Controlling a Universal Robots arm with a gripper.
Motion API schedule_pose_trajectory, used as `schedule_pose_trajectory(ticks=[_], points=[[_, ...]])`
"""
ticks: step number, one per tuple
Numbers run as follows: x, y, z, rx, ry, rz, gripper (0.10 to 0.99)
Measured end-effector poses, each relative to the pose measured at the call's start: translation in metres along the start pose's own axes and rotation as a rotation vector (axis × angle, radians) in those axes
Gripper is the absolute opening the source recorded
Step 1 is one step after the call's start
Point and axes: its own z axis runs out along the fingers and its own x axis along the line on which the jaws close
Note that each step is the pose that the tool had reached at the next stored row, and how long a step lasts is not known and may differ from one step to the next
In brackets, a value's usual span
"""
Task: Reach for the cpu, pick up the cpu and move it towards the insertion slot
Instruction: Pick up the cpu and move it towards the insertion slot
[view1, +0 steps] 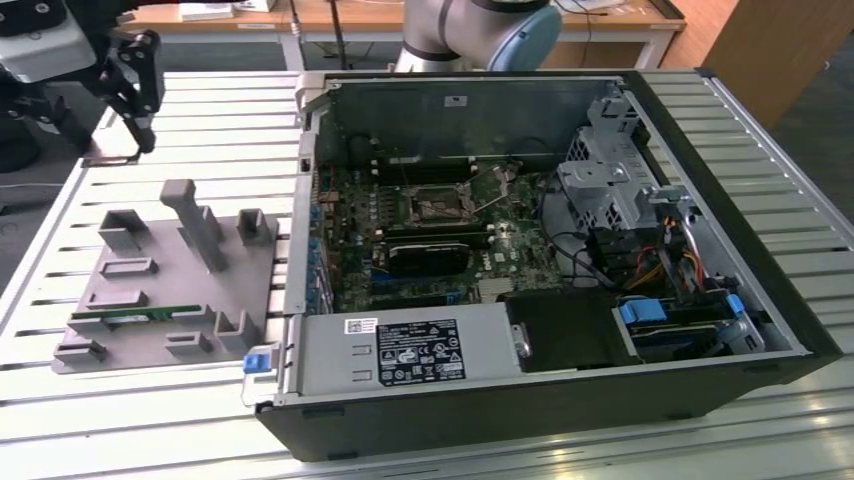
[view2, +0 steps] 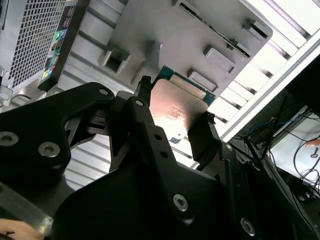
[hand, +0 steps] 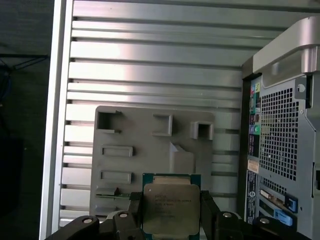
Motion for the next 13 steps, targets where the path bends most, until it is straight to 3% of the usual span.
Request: schedule_pose_trajectory(ticks=[7,13], points=[[-0.0231,-0.0006,0.0017,0.000,0.0016,0.000,0.545],[-0.0243,0.0001,-0.0076,0.000,0.0019,0.000,0.545]])
